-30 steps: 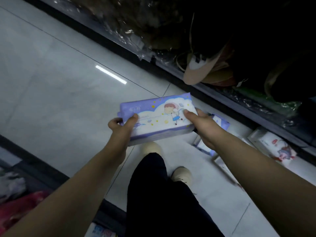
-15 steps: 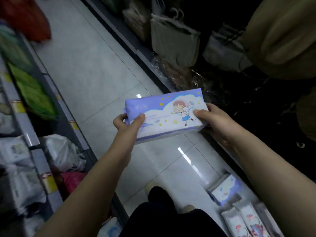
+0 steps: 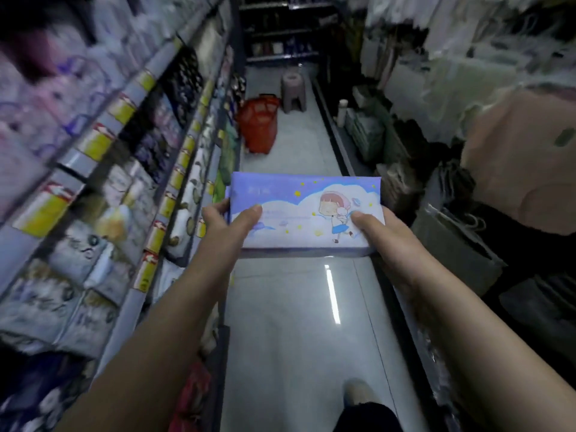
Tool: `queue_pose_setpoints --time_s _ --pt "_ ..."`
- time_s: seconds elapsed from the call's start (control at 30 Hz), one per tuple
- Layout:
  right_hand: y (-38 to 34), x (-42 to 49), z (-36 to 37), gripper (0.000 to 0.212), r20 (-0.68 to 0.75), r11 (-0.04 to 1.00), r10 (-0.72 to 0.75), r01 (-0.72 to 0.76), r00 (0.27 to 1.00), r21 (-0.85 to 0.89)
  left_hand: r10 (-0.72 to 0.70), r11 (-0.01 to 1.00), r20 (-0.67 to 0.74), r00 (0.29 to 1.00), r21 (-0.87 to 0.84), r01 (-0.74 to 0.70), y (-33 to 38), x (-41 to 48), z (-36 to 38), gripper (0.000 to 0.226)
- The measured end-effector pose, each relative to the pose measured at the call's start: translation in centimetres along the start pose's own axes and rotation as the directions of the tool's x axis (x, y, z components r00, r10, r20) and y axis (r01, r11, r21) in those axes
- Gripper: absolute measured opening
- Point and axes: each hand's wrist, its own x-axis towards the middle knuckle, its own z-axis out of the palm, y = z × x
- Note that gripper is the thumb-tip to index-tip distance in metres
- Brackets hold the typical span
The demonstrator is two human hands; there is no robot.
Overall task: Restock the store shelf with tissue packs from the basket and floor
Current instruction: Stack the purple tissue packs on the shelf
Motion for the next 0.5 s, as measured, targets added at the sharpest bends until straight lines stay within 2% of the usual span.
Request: queue_pose_setpoints --time_s 0.1,0.2,0.27,0.43,0.5 --pt "-4.0 4.5 2.7 0.033 0.158 0.997 -0.071 0.076 0.985 -0.024 0.101 0.995 -0.141 0.985 0.015 -0.100 3.8 1.0 -1.7 0.058" --pt "-7.9 8.0 5.5 0.020 0.313 0.988 -0.136 0.150 0.940 -0.020 0.136 0.990 -0.274 0.952 0.011 -0.138 6.9 0.8 -3.2 0.048" --pt "-10.1 9.7 7.4 0.020 0.418 0.980 -0.179 0.200 0.891 -0.008 0.162 0.986 -0.362 0.918 0.030 -0.162 8.5 0.3 -4.1 0.053" --pt "-13.7 11.9 12.9 0.040 0.640 0.964 -0.235 0.261 0.731 0.055 0.261 0.963 -0.563 0.784 0.090 -0.255 12.3 -2.5 -6.4 0.067" --pt "-14.9 11.7 15.1 0.049 0.711 0.956 -0.246 0.286 0.659 0.065 0.292 0.952 -0.643 0.707 0.126 -0.279 13.5 -4.2 -7.4 0.058"
